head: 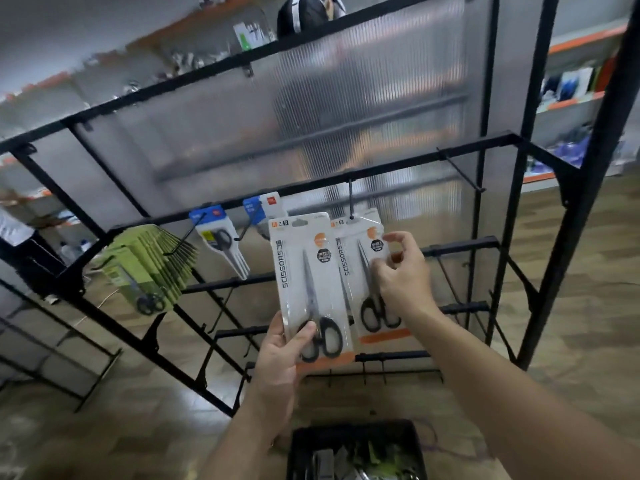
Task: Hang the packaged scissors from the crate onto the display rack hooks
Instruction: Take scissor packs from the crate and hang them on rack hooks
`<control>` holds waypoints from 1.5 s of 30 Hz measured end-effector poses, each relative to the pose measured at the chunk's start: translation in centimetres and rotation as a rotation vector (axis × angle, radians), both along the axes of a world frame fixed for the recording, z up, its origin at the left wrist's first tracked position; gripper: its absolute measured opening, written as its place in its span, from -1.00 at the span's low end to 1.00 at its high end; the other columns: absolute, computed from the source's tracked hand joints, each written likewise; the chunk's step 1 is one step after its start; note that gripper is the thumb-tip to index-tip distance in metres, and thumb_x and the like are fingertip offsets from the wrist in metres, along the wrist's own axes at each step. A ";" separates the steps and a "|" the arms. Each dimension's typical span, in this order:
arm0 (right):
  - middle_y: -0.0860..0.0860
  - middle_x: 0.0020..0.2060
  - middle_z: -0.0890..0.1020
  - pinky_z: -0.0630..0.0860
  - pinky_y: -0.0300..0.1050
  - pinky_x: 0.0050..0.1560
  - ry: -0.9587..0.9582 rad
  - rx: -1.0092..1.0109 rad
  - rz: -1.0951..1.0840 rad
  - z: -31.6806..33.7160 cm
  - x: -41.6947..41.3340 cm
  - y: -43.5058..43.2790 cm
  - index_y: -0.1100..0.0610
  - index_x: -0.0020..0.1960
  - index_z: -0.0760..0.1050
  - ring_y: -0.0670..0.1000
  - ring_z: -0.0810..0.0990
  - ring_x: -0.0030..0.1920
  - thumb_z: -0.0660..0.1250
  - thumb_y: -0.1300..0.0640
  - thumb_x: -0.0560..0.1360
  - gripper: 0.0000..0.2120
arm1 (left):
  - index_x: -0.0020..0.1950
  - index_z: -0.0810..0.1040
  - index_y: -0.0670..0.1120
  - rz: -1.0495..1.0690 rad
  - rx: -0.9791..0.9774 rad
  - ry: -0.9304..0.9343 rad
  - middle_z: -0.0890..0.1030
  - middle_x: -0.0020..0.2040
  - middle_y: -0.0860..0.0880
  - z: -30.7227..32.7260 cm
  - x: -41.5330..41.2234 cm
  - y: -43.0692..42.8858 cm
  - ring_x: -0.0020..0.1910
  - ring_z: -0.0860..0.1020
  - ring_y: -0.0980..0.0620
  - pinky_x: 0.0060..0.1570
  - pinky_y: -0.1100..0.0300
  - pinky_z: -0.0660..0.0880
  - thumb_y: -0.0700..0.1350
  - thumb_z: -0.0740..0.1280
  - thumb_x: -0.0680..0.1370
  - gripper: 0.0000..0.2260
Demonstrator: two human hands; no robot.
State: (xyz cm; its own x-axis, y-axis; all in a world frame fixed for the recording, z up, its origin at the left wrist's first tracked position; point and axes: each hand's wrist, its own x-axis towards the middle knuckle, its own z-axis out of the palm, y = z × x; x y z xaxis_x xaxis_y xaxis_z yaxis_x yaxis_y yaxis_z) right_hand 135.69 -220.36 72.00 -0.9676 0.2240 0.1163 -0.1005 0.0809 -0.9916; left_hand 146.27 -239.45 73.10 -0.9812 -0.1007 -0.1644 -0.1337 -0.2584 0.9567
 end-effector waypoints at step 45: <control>-0.08 -0.05 0.67 0.67 -0.15 -0.16 0.103 -0.019 -0.051 0.2 0.7 -2.3 0.00 0.28 0.48 -0.12 0.69 -0.09 0.33 0.20 0.63 -0.75 | 0.08 0.75 -0.03 0.051 0.129 -0.028 0.71 0.13 -0.25 -0.7 3.8 -1.7 0.15 0.66 -0.32 0.20 -0.36 0.55 0.02 0.77 0.07 -0.39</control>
